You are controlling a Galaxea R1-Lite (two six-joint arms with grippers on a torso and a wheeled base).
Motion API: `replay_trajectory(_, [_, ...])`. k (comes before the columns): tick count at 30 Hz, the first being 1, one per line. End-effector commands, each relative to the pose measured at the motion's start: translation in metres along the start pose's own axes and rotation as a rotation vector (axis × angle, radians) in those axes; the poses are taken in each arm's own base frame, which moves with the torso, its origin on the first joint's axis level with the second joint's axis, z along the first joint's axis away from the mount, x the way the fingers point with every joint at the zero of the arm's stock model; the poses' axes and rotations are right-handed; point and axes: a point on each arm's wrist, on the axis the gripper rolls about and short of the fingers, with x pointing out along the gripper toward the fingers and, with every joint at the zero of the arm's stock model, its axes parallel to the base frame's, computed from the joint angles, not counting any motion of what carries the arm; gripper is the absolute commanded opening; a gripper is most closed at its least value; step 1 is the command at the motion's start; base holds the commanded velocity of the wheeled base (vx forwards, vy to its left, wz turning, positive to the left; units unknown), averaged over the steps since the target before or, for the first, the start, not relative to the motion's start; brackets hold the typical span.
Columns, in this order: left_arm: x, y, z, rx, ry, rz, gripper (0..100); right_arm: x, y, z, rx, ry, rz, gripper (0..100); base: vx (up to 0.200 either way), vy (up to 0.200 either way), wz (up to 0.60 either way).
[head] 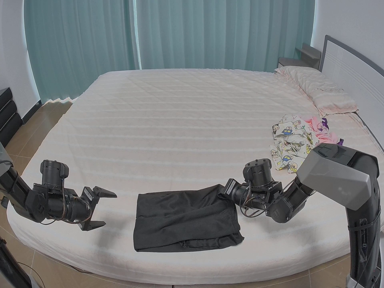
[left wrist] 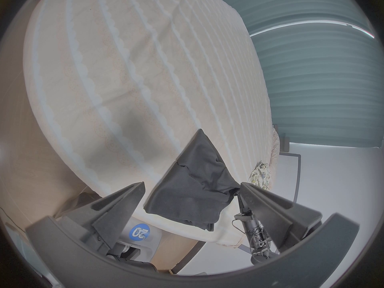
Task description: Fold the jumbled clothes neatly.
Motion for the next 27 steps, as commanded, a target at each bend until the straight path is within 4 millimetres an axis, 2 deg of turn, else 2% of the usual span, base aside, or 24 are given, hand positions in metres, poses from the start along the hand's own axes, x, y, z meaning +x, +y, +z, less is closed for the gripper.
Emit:
replay_trajectory(1, [0.003, 0.002, 0.001, -0.004, 0.004, 0.009, 100, 0.008, -0.009, 0.010, 0.016, -0.020, -0.015, 0, 0.000, 0.000, 0.00])
replay_trajectory(5, [0.004, 0.003, 0.001, -0.006, 0.006, 0.012, 100, 0.011, -0.012, 0.013, 0.022, -0.028, -0.019, 0, 0.000, 0.000, 0.00])
replay_trajectory(6, [0.005, 0.002, 0.002, -0.005, 0.002, 0.012, 100, 0.018, -0.019, 0.015, 0.029, -0.033, -0.032, 0, 0.000, 0.000, 0.00])
replay_trajectory(9, [0.004, 0.001, 0.002, -0.004, 0.002, 0.008, 100, 0.019, -0.023, 0.014, 0.033, -0.020, -0.052, 0, 0.000, 0.000, 0.00])
replay_trajectory(10, [0.004, 0.001, 0.002, -0.003, 0.003, 0.008, 100, 0.020, -0.023, 0.017, 0.035, -0.027, -0.050, 100, 0.000, 0.000, 0.00])
replay_trajectory(20, [0.005, 0.001, 0.002, -0.004, 0.005, 0.008, 100, 0.015, -0.032, 0.032, 0.058, -0.063, -0.059, 100, 0.000, 0.000, 0.00])
replay_trajectory(23, [0.008, 0.004, 0.002, -0.012, 0.017, 0.016, 100, -0.007, -0.042, 0.023, -0.003, -0.013, -0.093, 100, 0.000, 0.000, 0.00])
replay_trajectory(26, [0.008, 0.004, 0.002, -0.002, 0.015, -0.003, 100, -0.020, -0.048, 0.013, -0.090, 0.031, -0.051, 100, 0.000, 0.000, 0.00])
replay_trajectory(27, [0.008, 0.006, 0.000, 0.006, 0.017, -0.022, 100, -0.029, -0.054, 0.005, -0.147, 0.048, -0.005, 100, 0.000, 0.000, 0.00])
